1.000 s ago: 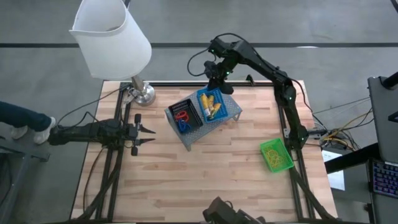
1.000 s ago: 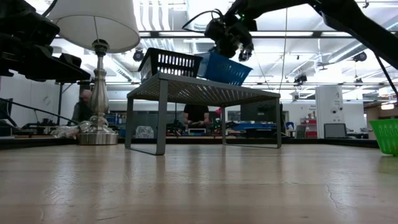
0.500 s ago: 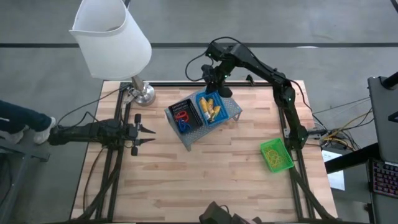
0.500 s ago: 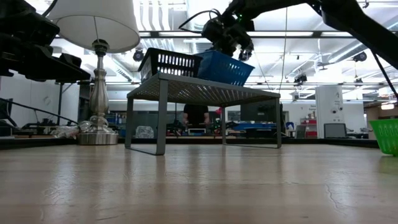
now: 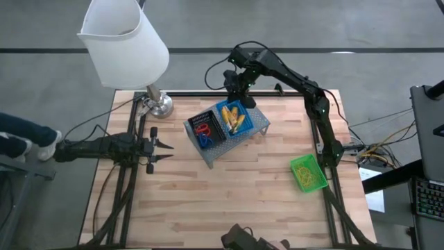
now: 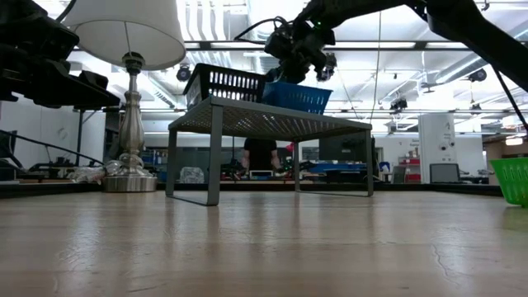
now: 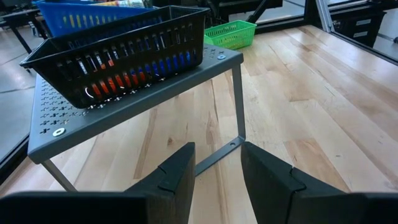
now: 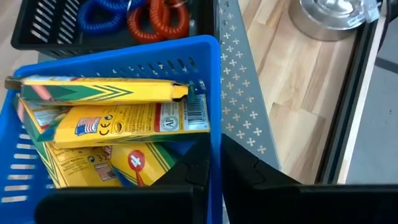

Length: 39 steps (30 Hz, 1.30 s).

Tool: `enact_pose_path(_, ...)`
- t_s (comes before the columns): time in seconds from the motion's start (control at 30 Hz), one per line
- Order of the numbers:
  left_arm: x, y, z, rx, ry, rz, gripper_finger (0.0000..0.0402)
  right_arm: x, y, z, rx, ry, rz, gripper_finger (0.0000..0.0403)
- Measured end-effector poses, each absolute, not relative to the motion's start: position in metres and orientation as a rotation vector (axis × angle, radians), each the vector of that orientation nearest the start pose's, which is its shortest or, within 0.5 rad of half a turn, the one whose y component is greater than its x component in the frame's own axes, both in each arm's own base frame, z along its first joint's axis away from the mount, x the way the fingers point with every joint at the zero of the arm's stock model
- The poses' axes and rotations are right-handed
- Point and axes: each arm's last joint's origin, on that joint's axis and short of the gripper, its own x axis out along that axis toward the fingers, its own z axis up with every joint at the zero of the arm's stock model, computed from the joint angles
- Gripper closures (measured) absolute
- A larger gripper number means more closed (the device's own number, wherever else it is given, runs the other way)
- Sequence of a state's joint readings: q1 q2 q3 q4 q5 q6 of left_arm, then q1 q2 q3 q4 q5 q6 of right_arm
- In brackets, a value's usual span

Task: Pick & Place Office Desk Supplies
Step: Put the blue basket filled with crayon boxes on the shelf

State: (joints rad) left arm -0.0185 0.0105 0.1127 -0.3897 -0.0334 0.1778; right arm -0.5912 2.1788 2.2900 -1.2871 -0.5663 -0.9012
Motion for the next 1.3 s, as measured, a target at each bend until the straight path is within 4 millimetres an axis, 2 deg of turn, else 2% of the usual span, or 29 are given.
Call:
enact_pose_path(0.33,0.086,-0.001,0.164,0.184,0.288,-0.011,0.0268,0.377,-0.234,0.305,-0.153,0.915,0.418,0.038)
enact_pose_path(0.7,0.086,-0.001,0.164,0.184,0.288,-0.011,0.0268,0.379,-0.236,0.305,-0.182,0.895,0.418,0.0379)
enact_pose_path(0.97,0.086,-0.001,0.164,0.184,0.288,-0.011,0.0268,0.381,-0.237,0.306,-0.16,0.881,0.393,0.0343)
enact_pose_path(1.17,0.086,-0.001,0.164,0.184,0.288,-0.01,0.0268,0.381,-0.237,0.315,-0.174,0.856,0.383,0.0311)
enact_pose_path(1.3,0.086,-0.001,0.164,0.184,0.288,-0.01,0.0268,0.377,-0.234,0.335,-0.187,0.821,0.353,0.0306)
